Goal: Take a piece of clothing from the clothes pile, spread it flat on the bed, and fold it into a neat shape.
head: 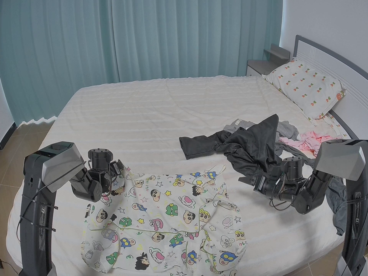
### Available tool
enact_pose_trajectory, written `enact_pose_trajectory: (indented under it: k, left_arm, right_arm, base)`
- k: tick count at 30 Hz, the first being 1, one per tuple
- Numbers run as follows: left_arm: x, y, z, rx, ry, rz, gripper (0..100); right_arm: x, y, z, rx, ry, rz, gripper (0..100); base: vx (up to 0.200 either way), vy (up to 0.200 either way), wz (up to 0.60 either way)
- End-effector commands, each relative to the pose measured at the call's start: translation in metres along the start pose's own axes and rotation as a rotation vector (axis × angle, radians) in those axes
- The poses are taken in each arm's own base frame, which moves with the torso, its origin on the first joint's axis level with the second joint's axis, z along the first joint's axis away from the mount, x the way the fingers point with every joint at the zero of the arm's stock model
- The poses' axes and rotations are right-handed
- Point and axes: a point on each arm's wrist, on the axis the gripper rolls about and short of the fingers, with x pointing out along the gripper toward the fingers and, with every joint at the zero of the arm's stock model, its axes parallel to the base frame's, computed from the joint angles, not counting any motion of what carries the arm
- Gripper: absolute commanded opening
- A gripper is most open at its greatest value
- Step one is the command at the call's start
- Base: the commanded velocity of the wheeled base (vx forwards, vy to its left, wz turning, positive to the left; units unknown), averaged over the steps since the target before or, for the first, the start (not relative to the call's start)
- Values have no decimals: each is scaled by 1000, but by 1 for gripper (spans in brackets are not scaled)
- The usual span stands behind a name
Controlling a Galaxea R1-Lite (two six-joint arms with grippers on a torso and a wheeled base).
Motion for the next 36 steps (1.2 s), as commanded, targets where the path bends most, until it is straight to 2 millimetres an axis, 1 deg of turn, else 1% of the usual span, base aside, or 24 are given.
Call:
enact_pose_trajectory:
  k: [1,2,4,8,10,12,13,14,16,17,18,19,23,24,26,29,30,32,33,36]
  left_arm:
    - [-46,11,42,-102,29,-100,100]
    - [-50,13,47,-117,29,-115,100]
    - [-59,22,63,-145,10,-126,100]
    - [-62,49,89,-178,-49,-72,100]
    - [-64,59,95,-185,-48,-48,100]
    - [-76,68,100,-193,-14,-31,100]
    - [-79,70,100,-194,-5,-32,100]
    - [-96,75,99,-201,51,-79,100]
    - [-116,78,96,-211,100,-141,100]
    - [-130,80,92,-223,127,-161,100]
    - [-130,80,92,-223,127,-161,100]
    - [-147,81,88,-260,149,-168,100]
    - [-177,74,80,-385,190,-201,100]
    - [-180,74,78,-398,198,-204,100]
    - [-192,70,69,-427,237,-216,100]
    - [-200,66,63,-448,253,-232,100]
    - [-209,61,61,-496,252,-262,100]
    - [-211,60,60,-510,254,-270,100]
    - [-215,57,56,-527,251,-293,100]
    - [-218,57,50,-525,250,-308,100]
  right_arm:
    - [-33,2,-29,-65,120,-2,100]
    - [-34,2,-31,-76,129,-4,100]
    - [-39,1,-41,-113,163,-12,100]
    - [-46,3,-59,-162,221,-11,100]
    - [-48,6,-65,-176,233,0,100]
    - [-46,10,-71,-191,244,16,100]
    - [-46,10,-71,-192,245,18,100]
    - [-43,15,-74,-204,253,32,100]
    - [-39,17,-78,-210,266,37,100]
    - [-35,17,-80,-215,272,40,100]
    - [-35,17,-80,-215,272,40,100]
    - [-29,18,-82,-220,277,37,100]
    - [-21,15,-85,-224,277,19,100]
    - [-20,16,-84,-227,276,20,100]
    - [-14,19,-85,-238,273,18,100]
    - [-8,19,-86,-245,263,-15,100]
    - [-2,17,-87,-254,245,-68,100]
    - [0,17,-87,-259,237,-79,100]
    - [2,17,-91,-270,235,-99,100]
    - [1,18,-92,-271,236,-103,100]
  base:
    - [0,0,0]
    - [0,0,0]
    - [0,0,0]
    - [0,0,0]
    - [0,0,0]
    - [0,0,0]
    - [0,0,0]
    - [0,0,0]
    - [0,0,0]
    - [0,0,0]
    - [0,0,0]
    - [0,0,0]
    - [0,0,0]
    - [0,0,0]
    - [0,0,0]
    - [0,0,0]
    - [0,0,0]
    - [0,0,0]
    - [0,0,0]
    - [0,0,0]
